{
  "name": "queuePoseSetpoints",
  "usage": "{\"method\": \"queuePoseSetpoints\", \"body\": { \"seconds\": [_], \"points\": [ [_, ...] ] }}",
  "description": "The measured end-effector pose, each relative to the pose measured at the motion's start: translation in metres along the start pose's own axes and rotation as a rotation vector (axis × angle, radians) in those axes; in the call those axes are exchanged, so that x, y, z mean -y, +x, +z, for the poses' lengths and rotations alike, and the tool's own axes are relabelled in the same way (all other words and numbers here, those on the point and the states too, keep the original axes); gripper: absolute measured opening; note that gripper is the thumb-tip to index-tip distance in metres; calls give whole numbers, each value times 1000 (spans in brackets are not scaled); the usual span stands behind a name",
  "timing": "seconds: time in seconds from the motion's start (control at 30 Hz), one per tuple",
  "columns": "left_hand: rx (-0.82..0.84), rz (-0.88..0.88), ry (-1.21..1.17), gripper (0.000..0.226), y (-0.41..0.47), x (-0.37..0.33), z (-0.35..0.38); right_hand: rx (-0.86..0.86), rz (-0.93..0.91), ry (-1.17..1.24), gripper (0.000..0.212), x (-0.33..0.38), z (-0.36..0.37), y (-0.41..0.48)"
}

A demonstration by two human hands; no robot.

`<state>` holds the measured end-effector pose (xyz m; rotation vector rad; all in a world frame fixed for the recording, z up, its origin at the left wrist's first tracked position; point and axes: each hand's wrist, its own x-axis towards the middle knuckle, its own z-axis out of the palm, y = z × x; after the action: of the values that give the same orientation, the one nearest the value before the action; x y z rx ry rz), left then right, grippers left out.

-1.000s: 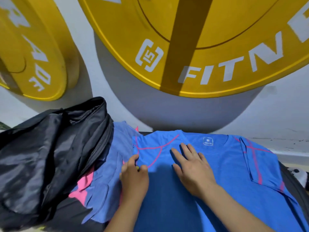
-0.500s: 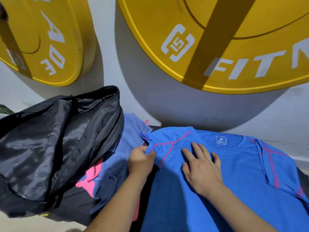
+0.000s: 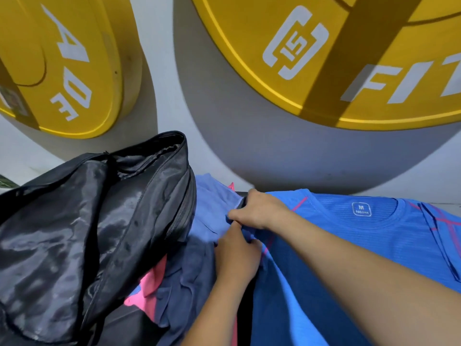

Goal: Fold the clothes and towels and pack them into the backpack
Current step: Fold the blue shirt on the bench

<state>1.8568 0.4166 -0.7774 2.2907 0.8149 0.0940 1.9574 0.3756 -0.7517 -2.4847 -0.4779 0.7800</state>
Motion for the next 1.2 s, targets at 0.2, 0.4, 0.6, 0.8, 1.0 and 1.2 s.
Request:
{"method": "queuePoseSetpoints", "body": {
  "seconds": [0.2, 0.4, 0.6, 0.8, 1.0, 1.2],
  "points": [
    [-30, 114, 186, 41, 1, 4, 8, 5, 23, -8, 11, 7, -2, 21],
    [-175, 139, -46, 61, -4, 6, 3, -125, -65, 464, 17, -10, -10, 26],
    [-190, 95, -32, 36, -19, 9, 20, 17, -13, 720, 23, -37, -24, 24],
    [-194, 279, -36, 39, -20, 15, 24, -331, -165, 151, 31, -58, -19, 17],
    [-71, 337, 36, 36, -22, 21, 22, -482, -274, -86, 34, -75, -5, 7],
    [-147, 531, 149, 44, -15, 8, 33, -602, -505, -313, 30, -87, 0, -6]
  ]
}}
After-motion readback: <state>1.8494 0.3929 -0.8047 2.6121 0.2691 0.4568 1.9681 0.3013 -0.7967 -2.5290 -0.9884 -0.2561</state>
